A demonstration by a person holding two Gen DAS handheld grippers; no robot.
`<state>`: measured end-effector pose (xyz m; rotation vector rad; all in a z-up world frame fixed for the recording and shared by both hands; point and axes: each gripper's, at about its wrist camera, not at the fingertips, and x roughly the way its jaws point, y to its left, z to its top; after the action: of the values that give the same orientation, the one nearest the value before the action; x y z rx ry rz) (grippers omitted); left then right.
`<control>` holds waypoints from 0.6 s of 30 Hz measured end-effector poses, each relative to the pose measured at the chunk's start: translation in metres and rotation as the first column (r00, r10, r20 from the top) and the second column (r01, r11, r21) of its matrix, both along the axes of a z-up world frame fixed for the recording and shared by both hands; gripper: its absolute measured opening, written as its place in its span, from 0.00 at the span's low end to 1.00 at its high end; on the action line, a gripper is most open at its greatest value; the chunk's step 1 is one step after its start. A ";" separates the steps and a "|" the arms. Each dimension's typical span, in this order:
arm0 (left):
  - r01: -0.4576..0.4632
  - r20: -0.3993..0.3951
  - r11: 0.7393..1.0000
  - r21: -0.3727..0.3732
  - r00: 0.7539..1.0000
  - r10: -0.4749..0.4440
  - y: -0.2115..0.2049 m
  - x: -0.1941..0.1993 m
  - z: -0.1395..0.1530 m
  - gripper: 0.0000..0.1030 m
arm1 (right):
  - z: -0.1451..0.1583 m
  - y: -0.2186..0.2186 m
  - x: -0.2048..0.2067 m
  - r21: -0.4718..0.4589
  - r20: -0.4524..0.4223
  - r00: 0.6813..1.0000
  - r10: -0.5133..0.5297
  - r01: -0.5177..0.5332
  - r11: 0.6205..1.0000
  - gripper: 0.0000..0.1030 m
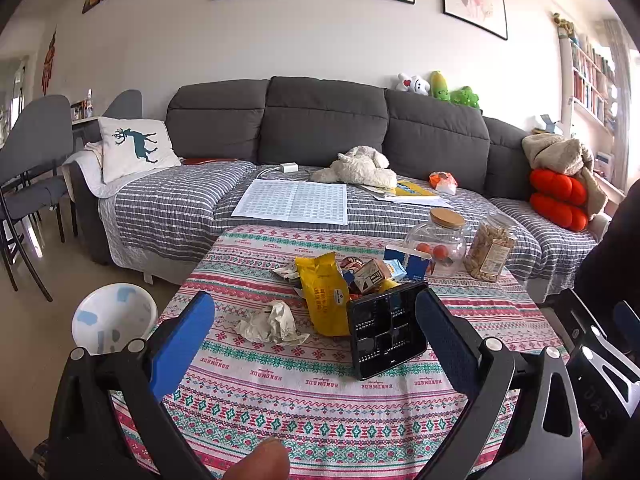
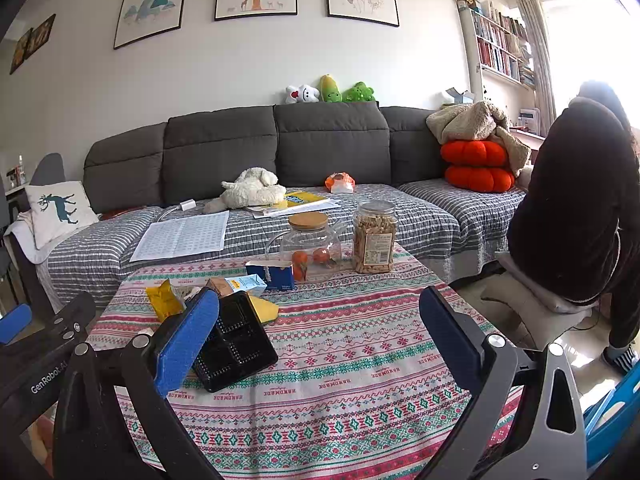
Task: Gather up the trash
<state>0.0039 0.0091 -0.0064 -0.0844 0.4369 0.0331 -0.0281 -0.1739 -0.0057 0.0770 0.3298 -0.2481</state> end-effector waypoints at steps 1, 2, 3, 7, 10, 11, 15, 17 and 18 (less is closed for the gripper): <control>0.000 0.002 1.000 0.002 1.000 0.000 0.000 0.000 0.000 0.95 | 0.000 0.000 0.000 0.000 0.000 1.000 0.000 0.000 1.000 0.93; 0.000 0.002 1.000 0.001 1.000 0.000 0.000 0.000 0.000 0.95 | 0.000 0.000 0.000 0.000 0.000 1.000 0.000 0.000 1.000 0.93; 0.000 0.002 1.000 0.002 1.000 0.000 0.000 0.000 0.000 0.95 | 0.000 0.000 0.000 0.000 0.000 1.000 0.000 0.000 1.000 0.93; 0.000 0.003 1.000 0.001 1.000 0.000 0.001 0.000 0.001 0.95 | 0.000 0.000 0.000 -0.001 0.002 1.000 0.001 -0.001 1.000 0.93; 0.001 0.002 1.000 0.001 1.000 -0.001 0.001 0.000 0.001 0.95 | 0.000 0.000 0.000 0.001 0.003 1.000 0.000 0.000 1.000 0.93; 0.001 0.002 1.000 0.001 1.000 -0.001 0.001 0.000 0.001 0.95 | 0.000 0.000 0.000 0.001 0.002 1.000 0.001 -0.001 1.000 0.93; 0.002 0.001 1.000 0.000 1.000 -0.002 0.003 0.002 0.000 0.95 | 0.000 0.000 -0.001 0.000 0.002 1.000 0.001 -0.001 1.000 0.93; 0.000 0.002 1.000 0.001 1.000 0.000 0.000 0.000 0.000 0.95 | 0.000 0.000 0.000 0.001 0.002 1.000 0.001 -0.001 1.000 0.93; -0.001 0.003 1.000 0.002 1.000 0.001 0.000 0.000 0.000 0.95 | 0.000 0.000 -0.001 0.001 0.003 1.000 0.001 -0.001 1.000 0.93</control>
<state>0.0040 0.0094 -0.0059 -0.0829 0.4343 0.0340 -0.0286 -0.1741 -0.0060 0.0785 0.3269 -0.2470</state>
